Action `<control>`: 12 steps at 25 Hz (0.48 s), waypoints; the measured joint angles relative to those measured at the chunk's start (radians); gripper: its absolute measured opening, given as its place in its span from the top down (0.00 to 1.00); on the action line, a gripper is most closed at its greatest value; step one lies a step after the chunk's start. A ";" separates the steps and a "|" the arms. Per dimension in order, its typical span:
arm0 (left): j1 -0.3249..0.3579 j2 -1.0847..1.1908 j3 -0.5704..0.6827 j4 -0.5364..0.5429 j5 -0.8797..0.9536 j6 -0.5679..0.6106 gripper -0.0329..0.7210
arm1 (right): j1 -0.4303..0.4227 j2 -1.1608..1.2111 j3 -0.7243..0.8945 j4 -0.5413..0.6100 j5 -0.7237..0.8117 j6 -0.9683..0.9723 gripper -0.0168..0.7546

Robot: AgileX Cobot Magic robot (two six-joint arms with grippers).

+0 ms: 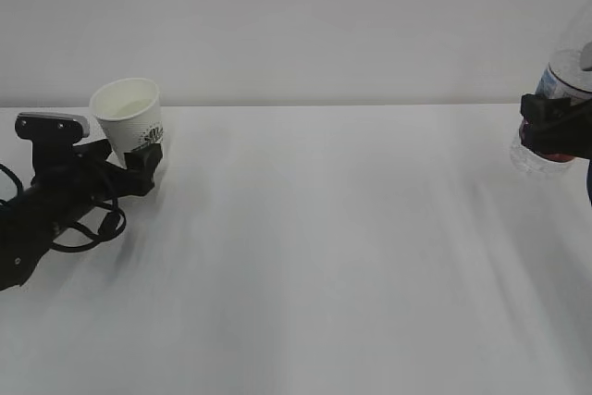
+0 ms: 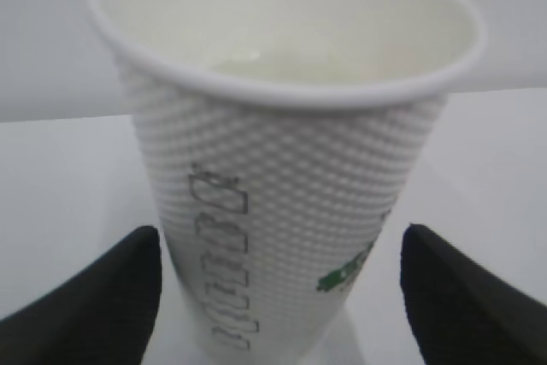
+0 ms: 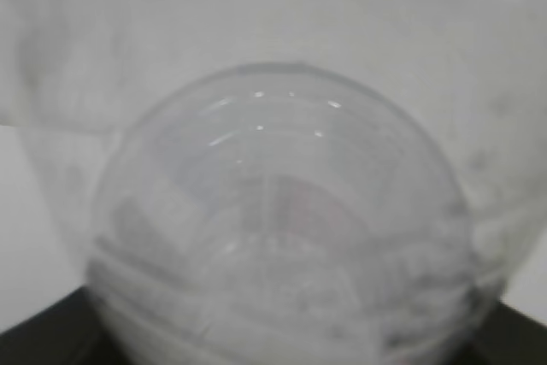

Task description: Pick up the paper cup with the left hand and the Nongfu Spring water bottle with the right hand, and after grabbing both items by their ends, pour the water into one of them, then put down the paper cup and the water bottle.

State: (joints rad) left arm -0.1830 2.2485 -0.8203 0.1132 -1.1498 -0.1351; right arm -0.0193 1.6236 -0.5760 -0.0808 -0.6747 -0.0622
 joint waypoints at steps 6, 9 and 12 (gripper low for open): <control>0.000 -0.053 0.063 0.000 0.000 0.000 0.11 | 0.000 0.000 0.000 0.000 -0.005 0.000 0.34; 0.000 -0.091 0.102 0.000 0.000 0.004 0.12 | 0.000 0.000 0.000 0.000 -0.011 0.000 0.34; 0.000 -0.132 0.131 0.000 0.000 0.024 0.12 | 0.000 0.000 0.000 0.000 -0.012 0.000 0.34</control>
State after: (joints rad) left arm -0.1830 2.1166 -0.6896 0.1132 -1.1498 -0.1115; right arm -0.0193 1.6236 -0.5760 -0.0808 -0.6871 -0.0622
